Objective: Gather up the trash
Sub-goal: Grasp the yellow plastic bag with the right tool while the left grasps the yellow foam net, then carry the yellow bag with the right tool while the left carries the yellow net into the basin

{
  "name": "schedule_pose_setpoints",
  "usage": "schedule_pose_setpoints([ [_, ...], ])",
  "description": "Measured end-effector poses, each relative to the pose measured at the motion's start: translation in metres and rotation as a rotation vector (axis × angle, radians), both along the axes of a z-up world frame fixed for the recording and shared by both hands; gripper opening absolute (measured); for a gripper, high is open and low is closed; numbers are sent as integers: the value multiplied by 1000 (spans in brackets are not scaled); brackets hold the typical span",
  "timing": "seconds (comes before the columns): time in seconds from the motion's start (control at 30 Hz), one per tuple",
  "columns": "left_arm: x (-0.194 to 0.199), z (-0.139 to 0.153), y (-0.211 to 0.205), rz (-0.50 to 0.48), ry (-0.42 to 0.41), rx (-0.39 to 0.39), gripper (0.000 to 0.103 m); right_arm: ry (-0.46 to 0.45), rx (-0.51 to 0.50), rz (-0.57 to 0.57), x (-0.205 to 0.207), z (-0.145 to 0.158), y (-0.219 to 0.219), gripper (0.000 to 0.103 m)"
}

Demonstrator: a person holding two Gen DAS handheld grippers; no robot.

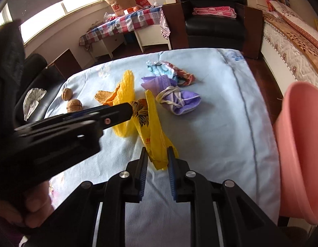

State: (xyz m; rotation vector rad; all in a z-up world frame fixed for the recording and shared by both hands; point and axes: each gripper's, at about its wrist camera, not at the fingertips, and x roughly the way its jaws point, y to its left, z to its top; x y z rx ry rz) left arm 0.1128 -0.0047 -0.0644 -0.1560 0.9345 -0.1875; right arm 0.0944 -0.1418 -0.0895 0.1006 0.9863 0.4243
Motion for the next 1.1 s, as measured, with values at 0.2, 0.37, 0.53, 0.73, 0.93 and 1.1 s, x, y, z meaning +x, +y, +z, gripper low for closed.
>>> schedule_pose_setpoints([
  [0.2, 2, -10, 0, 22, 16, 12, 30, -33, -6, -27, -13, 10, -18, 18],
  [0.37, -9, 0, -3, 14, -15, -5, 10, -47, 15, -55, -23, 16, -33, 18],
  [0.53, -24, 25, -19, -37, -72, -27, 9, -81, 44, -107, -35, 30, -56, 18],
  [0.73, -30, 53, -52, -115, -117, -57, 9, -129, 55, -200, -47, 48, -90, 18],
  [0.93, -30, 66, -97, -208, -122, -80, 10, -138, 43, -328, -55, 56, -139, 18],
  [1.1, -32, 69, -135, -287, -131, -76, 10, -123, 39, -418, -58, 56, -177, 19],
])
